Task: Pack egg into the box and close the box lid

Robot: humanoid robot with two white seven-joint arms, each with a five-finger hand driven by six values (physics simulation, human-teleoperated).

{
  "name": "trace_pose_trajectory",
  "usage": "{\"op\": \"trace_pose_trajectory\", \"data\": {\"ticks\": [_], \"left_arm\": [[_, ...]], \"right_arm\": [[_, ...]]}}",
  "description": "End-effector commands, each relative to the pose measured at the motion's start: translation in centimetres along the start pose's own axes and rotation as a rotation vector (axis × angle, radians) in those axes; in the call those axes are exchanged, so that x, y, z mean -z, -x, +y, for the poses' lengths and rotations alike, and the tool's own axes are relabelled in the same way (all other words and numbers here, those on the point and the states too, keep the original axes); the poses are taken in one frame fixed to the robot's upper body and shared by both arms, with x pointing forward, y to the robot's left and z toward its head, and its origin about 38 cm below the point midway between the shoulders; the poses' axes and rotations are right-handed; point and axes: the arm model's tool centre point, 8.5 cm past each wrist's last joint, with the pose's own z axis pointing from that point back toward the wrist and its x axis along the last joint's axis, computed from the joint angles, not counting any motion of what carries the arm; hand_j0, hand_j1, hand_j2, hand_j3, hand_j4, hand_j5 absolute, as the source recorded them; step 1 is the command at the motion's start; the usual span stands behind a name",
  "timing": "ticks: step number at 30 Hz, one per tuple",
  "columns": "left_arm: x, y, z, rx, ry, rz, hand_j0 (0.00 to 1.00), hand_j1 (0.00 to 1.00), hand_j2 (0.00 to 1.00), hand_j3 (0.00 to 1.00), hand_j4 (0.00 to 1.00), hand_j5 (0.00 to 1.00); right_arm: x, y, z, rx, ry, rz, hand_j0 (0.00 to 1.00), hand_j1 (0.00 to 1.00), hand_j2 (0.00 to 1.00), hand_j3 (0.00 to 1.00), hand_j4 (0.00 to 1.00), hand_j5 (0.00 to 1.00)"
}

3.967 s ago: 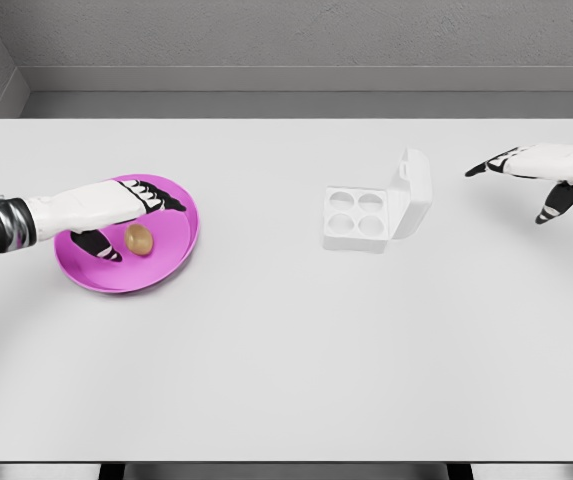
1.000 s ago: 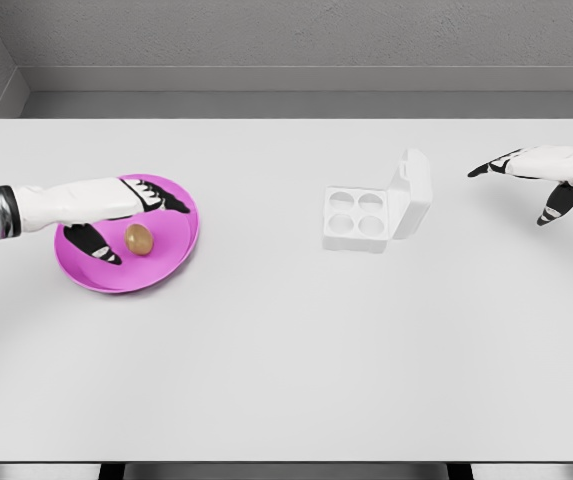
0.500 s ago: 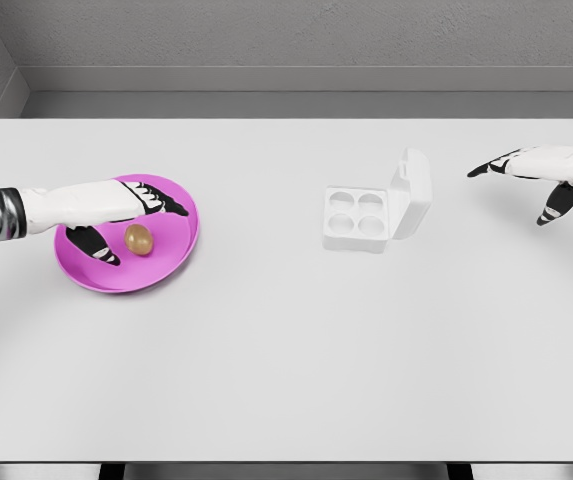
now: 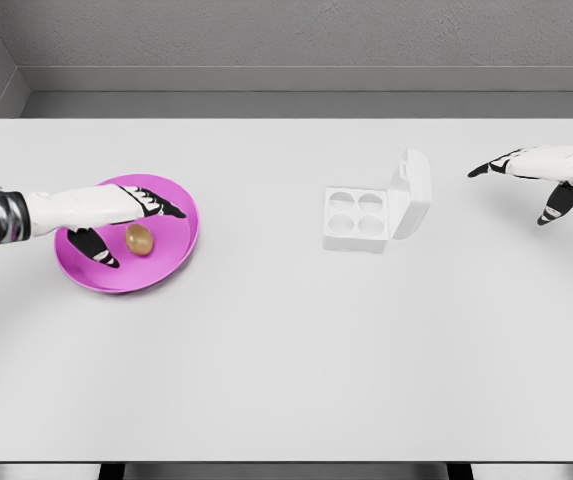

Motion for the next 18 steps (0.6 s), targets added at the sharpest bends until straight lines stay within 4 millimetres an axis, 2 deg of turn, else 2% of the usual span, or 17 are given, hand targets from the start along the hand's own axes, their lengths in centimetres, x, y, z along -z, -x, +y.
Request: {"op": "trace_pose_trajectory", "data": {"ticks": [1,18], "left_arm": [[0.14,0.15,-0.05,-0.01,-0.003,0.003,1.0,1.0,1.0,1.0,1.0,1.0],[0.13,0.15,0.06,-0.006,-0.001,0.003,1.0,1.0,1.0,1.0,1.0,1.0]], "right_arm": [[-0.06,0.04,-0.03,0.004,0.003,0.001,1.0,1.0,1.0,1.0,1.0,1.0],[0.0,-0.01,-0.04,0.004,0.003,-0.001,1.0,1.0,1.0,1.0,1.0,1.0]]}}
